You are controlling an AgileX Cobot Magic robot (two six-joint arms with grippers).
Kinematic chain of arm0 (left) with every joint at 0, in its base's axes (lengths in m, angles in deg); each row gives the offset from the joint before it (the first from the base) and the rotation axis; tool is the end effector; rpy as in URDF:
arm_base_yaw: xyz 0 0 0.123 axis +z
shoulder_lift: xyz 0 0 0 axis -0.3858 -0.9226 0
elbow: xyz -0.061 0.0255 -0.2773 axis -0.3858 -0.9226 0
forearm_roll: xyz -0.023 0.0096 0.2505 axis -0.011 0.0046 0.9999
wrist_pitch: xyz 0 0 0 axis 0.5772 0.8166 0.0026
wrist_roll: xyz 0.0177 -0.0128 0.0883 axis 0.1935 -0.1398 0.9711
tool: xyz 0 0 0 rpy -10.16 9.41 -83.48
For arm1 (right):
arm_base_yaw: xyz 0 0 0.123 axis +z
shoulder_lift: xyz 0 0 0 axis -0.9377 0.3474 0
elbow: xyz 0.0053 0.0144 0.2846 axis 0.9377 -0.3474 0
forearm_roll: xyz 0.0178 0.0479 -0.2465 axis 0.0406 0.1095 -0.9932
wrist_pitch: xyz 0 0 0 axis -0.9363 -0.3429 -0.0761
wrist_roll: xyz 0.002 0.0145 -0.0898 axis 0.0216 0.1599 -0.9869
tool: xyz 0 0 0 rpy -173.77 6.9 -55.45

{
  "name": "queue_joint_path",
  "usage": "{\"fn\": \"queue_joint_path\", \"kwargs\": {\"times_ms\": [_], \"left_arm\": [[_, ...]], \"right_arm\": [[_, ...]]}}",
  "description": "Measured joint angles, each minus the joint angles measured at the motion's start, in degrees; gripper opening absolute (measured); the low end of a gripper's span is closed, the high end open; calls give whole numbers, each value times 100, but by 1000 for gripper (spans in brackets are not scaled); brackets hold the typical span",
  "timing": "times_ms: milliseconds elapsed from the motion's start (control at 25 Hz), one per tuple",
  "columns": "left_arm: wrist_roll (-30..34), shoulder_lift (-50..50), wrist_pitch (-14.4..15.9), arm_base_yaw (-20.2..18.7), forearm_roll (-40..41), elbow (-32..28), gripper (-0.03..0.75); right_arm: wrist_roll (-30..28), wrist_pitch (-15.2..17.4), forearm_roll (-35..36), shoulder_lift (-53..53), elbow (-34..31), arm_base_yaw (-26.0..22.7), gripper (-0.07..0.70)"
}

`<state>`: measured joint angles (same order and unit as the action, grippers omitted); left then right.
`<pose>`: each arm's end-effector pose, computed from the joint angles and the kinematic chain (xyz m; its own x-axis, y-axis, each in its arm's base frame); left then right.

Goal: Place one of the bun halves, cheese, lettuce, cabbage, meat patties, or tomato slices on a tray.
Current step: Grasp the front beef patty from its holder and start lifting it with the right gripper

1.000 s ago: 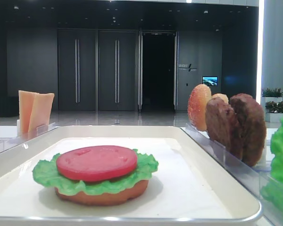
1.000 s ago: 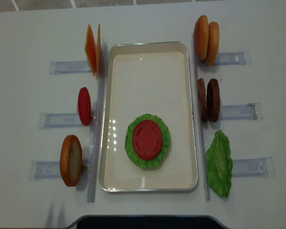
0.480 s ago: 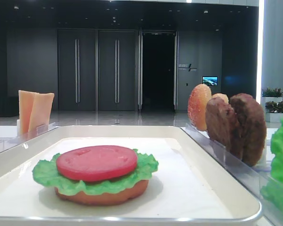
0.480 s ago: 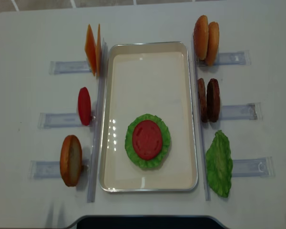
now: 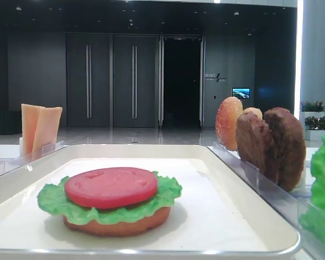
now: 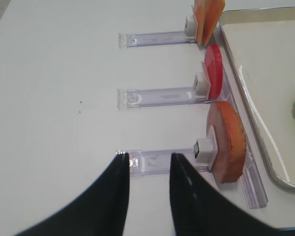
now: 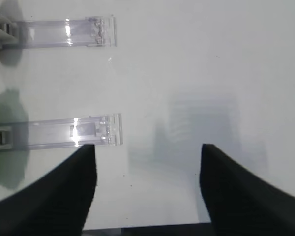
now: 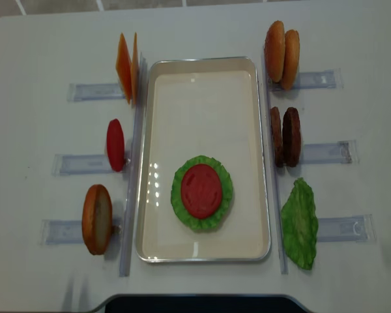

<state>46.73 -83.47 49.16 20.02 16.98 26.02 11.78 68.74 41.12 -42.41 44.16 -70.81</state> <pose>-0.0067 0.0066 0.2670 -0.5047 0.0460 -0.8620 -0.0017 0.9985 0.0543 0.1107 -0.0015 0.2991 -0.8858 -0.0132 -0.4640 -0.0110 0.9999 -0.0075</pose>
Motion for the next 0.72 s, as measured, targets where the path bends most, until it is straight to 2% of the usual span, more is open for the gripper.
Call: {"fn": "queue_joint_path", "kwargs": {"times_ms": [240, 720], "left_arm": [[0, 0, 0, 0, 0, 0, 219], [0, 0, 0, 0, 0, 0, 219]], "right_arm": [[0, 143, 79, 1510, 1001, 0, 461], [0, 293, 79, 3292, 2481, 0, 461]]}}
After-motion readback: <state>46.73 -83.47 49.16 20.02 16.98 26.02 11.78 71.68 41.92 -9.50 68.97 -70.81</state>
